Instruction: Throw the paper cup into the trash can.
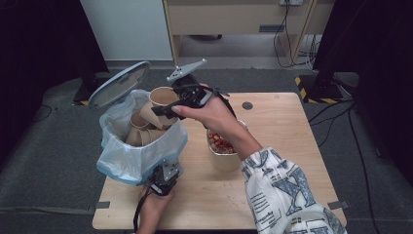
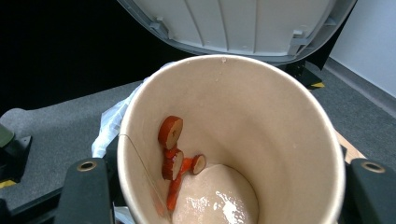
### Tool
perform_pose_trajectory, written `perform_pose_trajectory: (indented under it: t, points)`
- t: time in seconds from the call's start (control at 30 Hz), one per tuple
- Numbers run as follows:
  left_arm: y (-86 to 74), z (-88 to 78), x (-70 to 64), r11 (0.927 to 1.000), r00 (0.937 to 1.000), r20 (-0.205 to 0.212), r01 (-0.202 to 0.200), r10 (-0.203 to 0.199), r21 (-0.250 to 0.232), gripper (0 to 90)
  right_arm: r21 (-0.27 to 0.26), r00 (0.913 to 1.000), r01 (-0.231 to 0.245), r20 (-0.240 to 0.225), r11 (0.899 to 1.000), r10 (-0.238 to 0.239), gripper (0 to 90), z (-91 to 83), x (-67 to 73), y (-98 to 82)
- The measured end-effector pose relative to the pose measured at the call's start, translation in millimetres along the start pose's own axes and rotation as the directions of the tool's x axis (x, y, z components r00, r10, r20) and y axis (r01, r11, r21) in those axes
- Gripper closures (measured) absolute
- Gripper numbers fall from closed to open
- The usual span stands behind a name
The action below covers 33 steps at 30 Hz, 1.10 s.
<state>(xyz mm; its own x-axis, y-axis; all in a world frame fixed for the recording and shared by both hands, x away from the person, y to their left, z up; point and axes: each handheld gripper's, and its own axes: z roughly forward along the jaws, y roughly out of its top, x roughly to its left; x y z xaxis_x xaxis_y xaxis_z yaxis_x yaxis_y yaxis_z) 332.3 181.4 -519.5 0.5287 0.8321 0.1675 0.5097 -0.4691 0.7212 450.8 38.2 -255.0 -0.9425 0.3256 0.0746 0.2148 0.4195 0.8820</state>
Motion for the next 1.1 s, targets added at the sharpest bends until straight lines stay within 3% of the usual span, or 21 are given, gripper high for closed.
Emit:
perform_pose_trajectory:
  t: [0.47,1.1]
  points:
    - [0.0,0.0,0.2,1.0000,1.0000,0.001,0.000,0.000,0.000,86.7,0.002,1.0000,-0.003,-0.008,1.000,0.003,31.5,13.2,4.4,-1.7]
    - [-0.2,-0.1,0.4,1.0000,1.0000,0.002,0.001,-0.001,0.000,86.7,0.016,0.9997,0.024,0.005,1.000,-0.024,30.5,57.5,21.4,-1.8]
